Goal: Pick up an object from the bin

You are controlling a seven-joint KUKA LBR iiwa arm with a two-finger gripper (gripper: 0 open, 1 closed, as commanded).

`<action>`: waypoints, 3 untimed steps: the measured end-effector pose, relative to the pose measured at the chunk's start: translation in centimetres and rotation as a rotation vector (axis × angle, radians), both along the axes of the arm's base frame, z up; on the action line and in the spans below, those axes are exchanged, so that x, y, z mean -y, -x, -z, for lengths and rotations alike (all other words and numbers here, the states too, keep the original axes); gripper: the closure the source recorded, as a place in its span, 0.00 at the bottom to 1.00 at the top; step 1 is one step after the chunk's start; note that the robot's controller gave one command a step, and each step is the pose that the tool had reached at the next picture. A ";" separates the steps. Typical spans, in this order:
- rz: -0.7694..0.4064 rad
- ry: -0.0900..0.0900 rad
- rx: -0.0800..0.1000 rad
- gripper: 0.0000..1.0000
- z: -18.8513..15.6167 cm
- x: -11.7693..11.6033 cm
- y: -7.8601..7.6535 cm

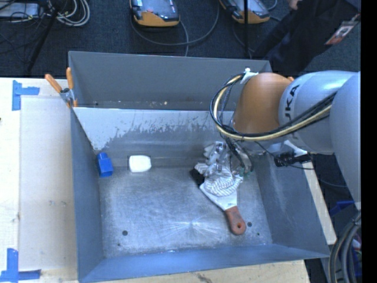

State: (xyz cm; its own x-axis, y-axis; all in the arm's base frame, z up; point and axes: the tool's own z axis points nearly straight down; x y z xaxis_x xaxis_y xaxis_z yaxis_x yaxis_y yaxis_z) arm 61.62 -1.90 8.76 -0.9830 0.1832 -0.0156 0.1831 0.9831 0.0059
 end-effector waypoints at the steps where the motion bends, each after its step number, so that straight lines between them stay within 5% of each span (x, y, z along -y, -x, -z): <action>1: 0.000 0.000 0.000 1.00 0.0 0.0 0.0; 2: -0.001 0.001 -0.021 1.00 -4.7 -0.2 0.4; 3: 0.010 0.002 0.001 1.00 -6.2 -0.2 -0.5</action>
Offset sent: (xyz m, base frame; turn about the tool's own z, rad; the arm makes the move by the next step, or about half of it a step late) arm 0.0017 0.0080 0.1461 0.0003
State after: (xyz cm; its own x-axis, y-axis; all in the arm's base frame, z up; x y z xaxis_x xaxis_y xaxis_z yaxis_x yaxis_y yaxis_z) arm 62.10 -1.69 14.98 -0.9811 0.1929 -0.0171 0.1929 0.9812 0.0038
